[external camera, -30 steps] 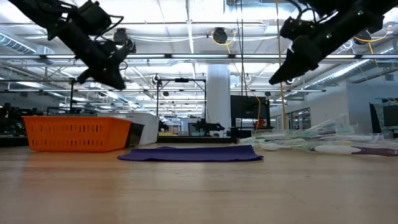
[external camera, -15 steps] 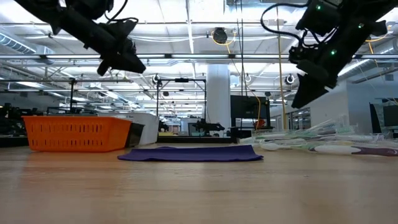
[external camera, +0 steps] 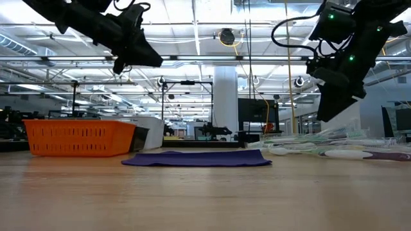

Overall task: Pick & Place Toothbrushes
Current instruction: Put the blue toothbrush into the gray bin

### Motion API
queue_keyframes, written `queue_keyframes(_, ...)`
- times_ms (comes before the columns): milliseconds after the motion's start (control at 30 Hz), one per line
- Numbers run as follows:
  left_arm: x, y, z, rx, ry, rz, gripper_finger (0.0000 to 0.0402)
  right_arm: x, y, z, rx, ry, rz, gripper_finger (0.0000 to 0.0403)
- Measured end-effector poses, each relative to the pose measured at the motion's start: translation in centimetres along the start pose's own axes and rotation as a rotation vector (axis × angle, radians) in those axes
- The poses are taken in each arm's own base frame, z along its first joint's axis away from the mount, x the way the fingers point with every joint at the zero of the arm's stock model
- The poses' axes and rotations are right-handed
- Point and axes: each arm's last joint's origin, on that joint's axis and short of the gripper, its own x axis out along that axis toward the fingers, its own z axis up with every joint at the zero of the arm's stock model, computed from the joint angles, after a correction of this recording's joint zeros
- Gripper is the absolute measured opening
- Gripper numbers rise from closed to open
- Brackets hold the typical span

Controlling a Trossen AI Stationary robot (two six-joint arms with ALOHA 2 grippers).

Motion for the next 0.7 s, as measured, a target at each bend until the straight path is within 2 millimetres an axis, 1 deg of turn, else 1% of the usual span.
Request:
queue_keyframes(267, 1.8, -1.1, -0.9, 0.017, 0.010, -0.045, 0.0065, 1.3, -0.7, -1.8, 0.018, 0.071, -0.019, 0.0155)
queue_keyframes(567, 3.2, -1.7, -1.5, 0.024, -0.002, -0.073, 0.0065, 2.2, -0.9, -2.7, 0.021, 0.085, 0.012, 0.0154)
queue_keyframes(633, 3.5, -1.8, -1.6, 0.025, -0.007, -0.078, 0.0065, 2.2, -0.9, -2.7, 0.020, 0.083, 0.012, 0.0144)
queue_keyframes(700, 3.8, -1.8, -1.8, 0.025, 0.001, -0.076, 0.0065, 2.2, -0.8, -2.7, 0.016, 0.082, 0.013, 0.0124)
